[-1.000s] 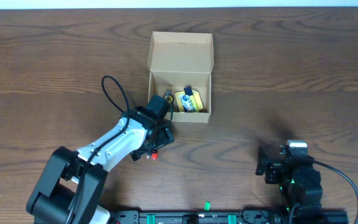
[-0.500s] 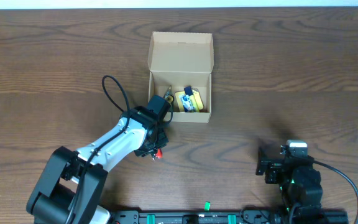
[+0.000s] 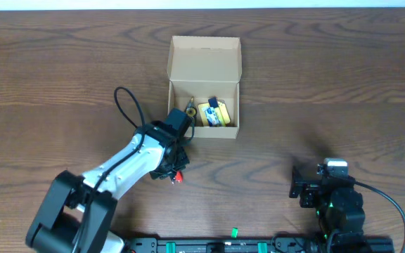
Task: Pack container
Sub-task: 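Lift the stapler into the box and open the left gripper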
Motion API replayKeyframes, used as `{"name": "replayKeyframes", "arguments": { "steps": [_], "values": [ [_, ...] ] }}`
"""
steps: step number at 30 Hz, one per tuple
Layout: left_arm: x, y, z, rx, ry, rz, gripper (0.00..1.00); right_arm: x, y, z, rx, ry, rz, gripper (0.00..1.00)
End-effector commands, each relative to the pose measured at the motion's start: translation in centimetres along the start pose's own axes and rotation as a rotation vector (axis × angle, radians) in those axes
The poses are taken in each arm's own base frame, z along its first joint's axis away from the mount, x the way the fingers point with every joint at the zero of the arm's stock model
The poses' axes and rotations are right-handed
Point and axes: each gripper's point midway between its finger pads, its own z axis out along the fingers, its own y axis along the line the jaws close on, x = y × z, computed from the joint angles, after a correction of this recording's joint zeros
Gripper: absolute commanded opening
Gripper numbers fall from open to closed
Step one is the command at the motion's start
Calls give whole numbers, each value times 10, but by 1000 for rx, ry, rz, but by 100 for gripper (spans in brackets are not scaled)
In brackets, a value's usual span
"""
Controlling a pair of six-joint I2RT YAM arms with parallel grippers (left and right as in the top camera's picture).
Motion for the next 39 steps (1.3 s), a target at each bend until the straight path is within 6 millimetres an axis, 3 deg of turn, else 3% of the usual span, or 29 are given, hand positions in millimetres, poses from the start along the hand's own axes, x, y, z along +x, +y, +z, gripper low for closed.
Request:
{"name": "replayKeyframes", "arguments": {
  "steps": [1, 13, 20, 24, 29, 31, 39],
  "values": [
    [-5, 2, -20, 29, -69, -5, 6, 4, -2, 2, 11, 6, -9, 99],
    [-32, -2, -110, 213, -380, -5, 6, 4, -2, 2, 11, 6, -9, 99],
    [-59, -33, -166, 284, -503, 158, 6, 4, -2, 2, 11, 6, -9, 99],
    [-77, -59, -188, 291, -539, 248, 6, 4, -2, 2, 11, 6, -9, 99],
    [-96, -87, -189, 271, -504, 318, 6, 4, -2, 2, 11, 6, -9, 99],
    [-104, -100, -179, 262, -454, 358, 6, 4, -2, 2, 11, 6, -9, 99],
    [-115, -120, -130, 190, -284, 437, 5, 4, -2, 2, 11, 6, -9, 99]
  ]
}}
